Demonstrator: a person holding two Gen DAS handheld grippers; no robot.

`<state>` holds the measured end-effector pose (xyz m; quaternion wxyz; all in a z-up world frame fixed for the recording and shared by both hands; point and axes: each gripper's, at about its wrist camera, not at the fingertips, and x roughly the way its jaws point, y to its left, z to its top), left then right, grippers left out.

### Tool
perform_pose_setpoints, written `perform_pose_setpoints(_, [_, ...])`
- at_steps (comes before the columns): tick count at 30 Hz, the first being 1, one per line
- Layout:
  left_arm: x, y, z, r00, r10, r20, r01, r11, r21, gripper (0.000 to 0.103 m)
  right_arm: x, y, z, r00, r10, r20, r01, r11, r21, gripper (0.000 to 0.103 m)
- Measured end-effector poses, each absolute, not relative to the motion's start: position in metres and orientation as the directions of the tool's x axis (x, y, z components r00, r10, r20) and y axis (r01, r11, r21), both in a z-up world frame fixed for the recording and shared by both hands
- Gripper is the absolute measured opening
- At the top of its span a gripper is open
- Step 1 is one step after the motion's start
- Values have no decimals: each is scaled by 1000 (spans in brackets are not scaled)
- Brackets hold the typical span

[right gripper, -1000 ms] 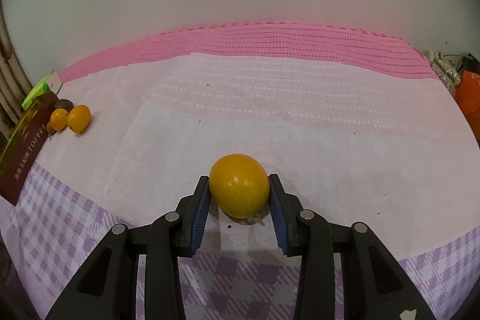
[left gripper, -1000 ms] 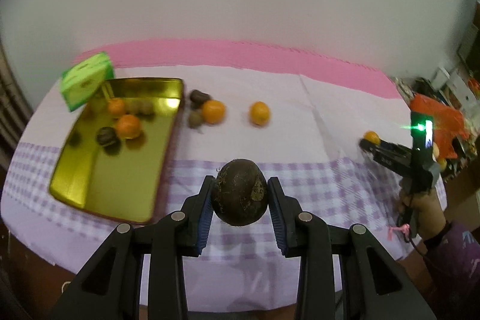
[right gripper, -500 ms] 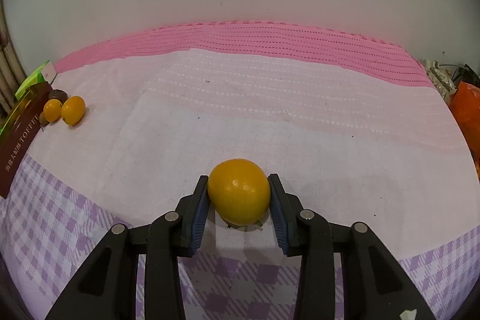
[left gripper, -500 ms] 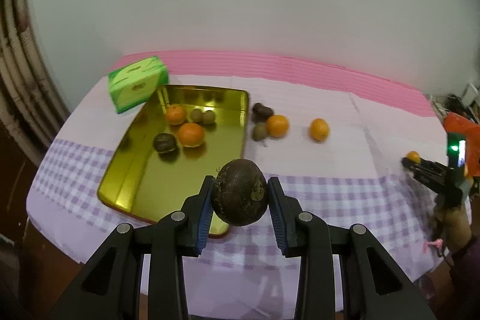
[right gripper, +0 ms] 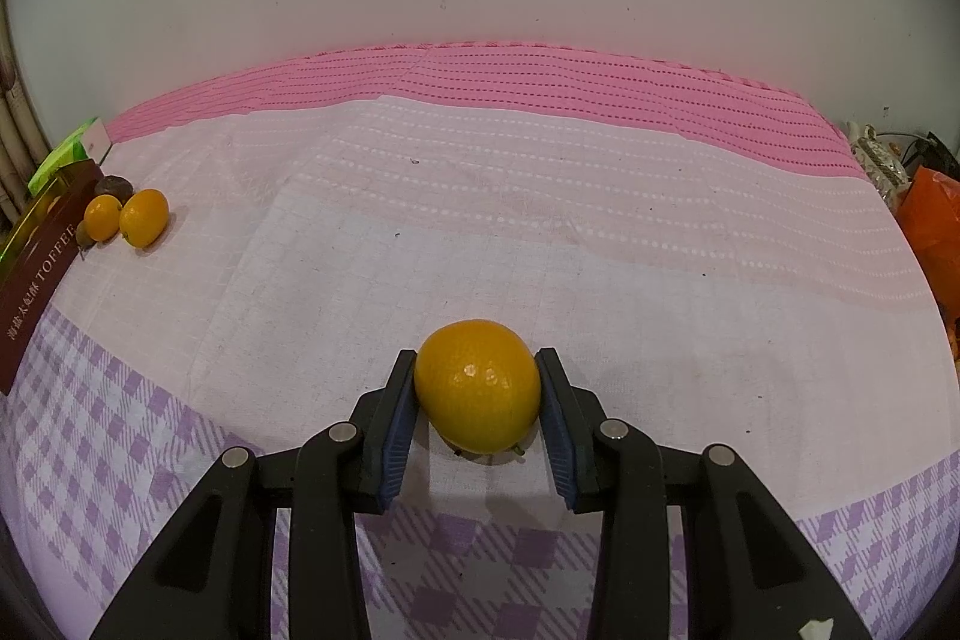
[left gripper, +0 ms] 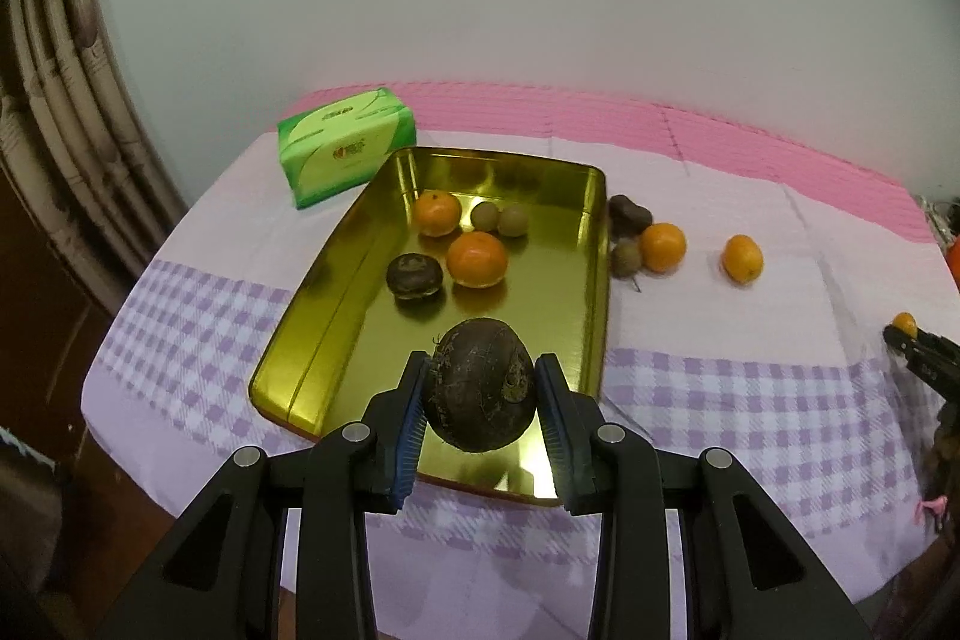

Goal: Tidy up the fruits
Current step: 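Carry the brown fruit into the tray and open the left gripper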

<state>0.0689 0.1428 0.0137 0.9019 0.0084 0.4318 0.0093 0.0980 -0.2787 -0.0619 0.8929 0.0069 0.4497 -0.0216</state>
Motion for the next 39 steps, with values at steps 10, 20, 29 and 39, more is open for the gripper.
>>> perform_pose_setpoints(10, [86,158,-7,587,80,-805,-55,997,59,36,98,-279,-62,595,-32,-803,45,999,-7,36])
perform_pose_setpoints(20, [99,169,-25,551,134,-824,-94,991,98,36,98,-279,-61,595,-30,-803,44,999,-4,36])
perform_pose_setpoints(29, [104,172,-34,534,154,-831,-101,988,118,36,98,-279,-61,595,-27,-803,44,999,-1,36])
perform_pose_setpoints(39, [107,174,-40,523,168,-836,-104,986,133,36,98,-279,-61,595,-27,-803,44,999,-1,36])
